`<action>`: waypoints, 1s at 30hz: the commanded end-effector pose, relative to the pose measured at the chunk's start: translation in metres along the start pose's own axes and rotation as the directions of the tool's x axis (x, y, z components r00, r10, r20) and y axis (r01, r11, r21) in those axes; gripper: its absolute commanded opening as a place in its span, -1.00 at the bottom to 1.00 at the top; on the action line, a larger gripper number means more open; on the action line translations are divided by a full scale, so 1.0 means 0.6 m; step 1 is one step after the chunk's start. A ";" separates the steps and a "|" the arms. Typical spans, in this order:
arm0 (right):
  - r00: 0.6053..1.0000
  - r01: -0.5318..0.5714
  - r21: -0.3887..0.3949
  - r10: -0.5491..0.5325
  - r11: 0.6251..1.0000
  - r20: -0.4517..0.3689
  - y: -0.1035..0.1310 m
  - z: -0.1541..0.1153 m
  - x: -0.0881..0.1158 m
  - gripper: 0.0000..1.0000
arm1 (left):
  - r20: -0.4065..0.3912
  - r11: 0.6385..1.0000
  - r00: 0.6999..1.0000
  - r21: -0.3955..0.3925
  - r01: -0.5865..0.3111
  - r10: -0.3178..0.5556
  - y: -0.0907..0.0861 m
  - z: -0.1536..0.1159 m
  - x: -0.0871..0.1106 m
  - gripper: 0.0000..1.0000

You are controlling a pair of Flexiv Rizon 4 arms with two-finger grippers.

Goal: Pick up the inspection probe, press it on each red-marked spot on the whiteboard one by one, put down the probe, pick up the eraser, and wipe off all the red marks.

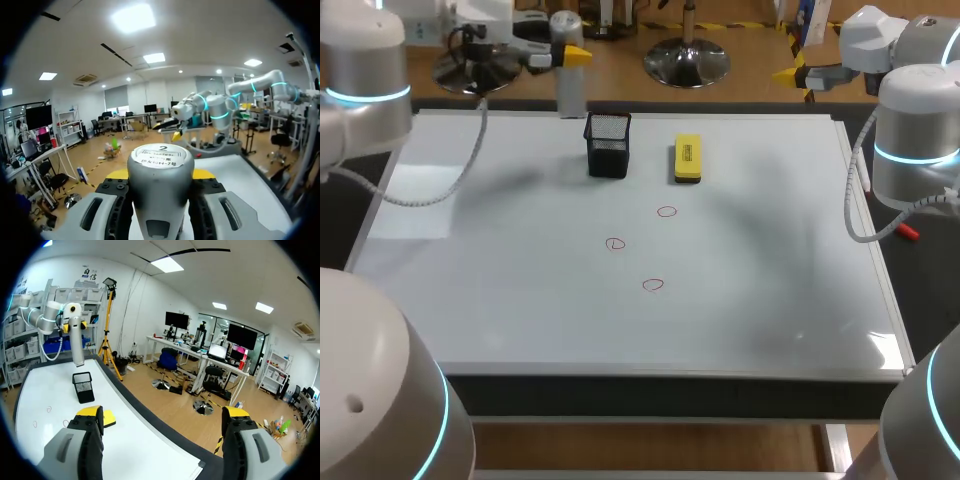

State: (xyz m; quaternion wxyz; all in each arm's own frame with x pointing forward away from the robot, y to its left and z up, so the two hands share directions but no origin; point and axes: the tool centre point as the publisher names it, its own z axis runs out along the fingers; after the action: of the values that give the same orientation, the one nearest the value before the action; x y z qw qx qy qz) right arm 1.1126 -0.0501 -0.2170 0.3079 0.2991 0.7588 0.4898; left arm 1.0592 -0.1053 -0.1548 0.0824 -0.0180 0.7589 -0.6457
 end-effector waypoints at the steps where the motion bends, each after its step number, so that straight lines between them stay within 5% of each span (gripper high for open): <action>1: 1.000 0.000 -0.001 0.000 1.000 -0.001 -0.001 0.000 -0.001 1.00 | 0.109 1.000 0.994 -0.003 0.002 -0.002 0.003 -0.040 0.025 -1.00; 12: 1.000 0.000 -0.001 0.000 1.000 -0.001 -0.001 0.000 -0.001 1.00 | 0.240 0.999 0.970 -0.014 0.038 -0.034 0.033 -0.108 0.039 -1.00; 30: 1.000 0.000 -0.001 0.000 1.000 -0.001 -0.001 0.000 -0.001 1.00 | 0.339 0.997 0.939 -0.024 0.070 -0.058 0.082 -0.187 0.045 -1.00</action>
State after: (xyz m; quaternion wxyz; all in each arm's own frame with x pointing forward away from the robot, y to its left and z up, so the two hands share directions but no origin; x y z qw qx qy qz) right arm 1.1126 -0.0501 -0.2170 0.3079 0.2991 0.7588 0.4898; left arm 1.0254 0.0062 -0.1874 0.1795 -0.1493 0.7490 -0.6201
